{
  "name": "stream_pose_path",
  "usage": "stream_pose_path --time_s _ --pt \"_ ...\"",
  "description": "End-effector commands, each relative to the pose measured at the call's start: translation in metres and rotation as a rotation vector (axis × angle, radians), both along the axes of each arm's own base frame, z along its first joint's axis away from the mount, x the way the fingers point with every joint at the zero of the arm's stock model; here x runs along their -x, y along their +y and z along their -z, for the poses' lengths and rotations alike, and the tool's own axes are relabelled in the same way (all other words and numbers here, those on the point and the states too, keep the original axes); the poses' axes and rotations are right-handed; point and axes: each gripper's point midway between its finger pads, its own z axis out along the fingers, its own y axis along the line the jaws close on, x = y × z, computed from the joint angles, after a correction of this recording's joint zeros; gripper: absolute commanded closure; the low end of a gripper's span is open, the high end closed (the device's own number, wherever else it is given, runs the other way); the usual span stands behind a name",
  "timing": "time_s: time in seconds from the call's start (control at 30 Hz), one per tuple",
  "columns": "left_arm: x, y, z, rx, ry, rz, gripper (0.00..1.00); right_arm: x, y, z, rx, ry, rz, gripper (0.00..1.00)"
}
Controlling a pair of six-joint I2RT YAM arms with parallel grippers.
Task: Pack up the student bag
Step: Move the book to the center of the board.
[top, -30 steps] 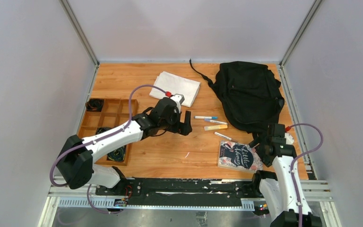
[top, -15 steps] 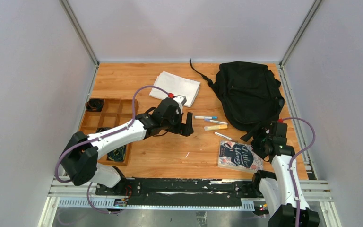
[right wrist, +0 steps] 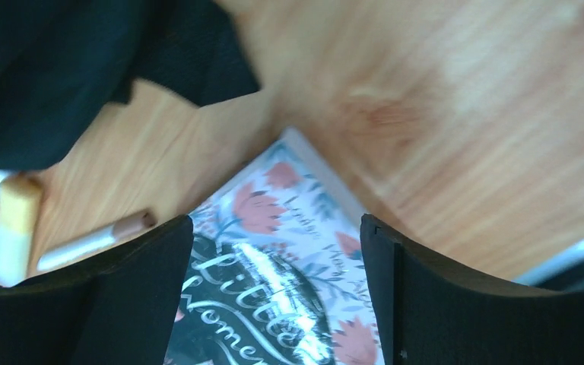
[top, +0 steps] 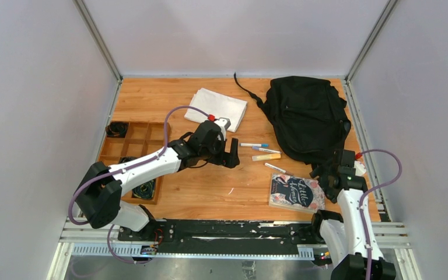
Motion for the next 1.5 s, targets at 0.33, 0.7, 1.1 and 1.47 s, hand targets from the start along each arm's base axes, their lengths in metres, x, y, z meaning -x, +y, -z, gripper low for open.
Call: stream_pose_path --time_s 0.33,0.7,1.1,1.47 --pt "-0.003 -0.003 -0.003 0.015 -0.015 0.007 0.03 0.008 0.035 0.043 -0.188 0.024 -0.092 0.12" --pt "-0.006 0.001 -0.003 0.001 -0.031 -0.001 0.03 0.001 0.098 0.011 -0.418 -0.172 -0.408 0.13" --pt "0.000 0.023 0.001 -0.095 -0.050 0.086 0.02 0.003 0.199 0.003 -0.414 -0.189 -0.739 0.13" --pt "-0.019 0.038 0.012 -0.054 0.042 -0.026 0.02 -0.036 0.268 -0.024 -0.317 -0.169 -1.027 0.14"
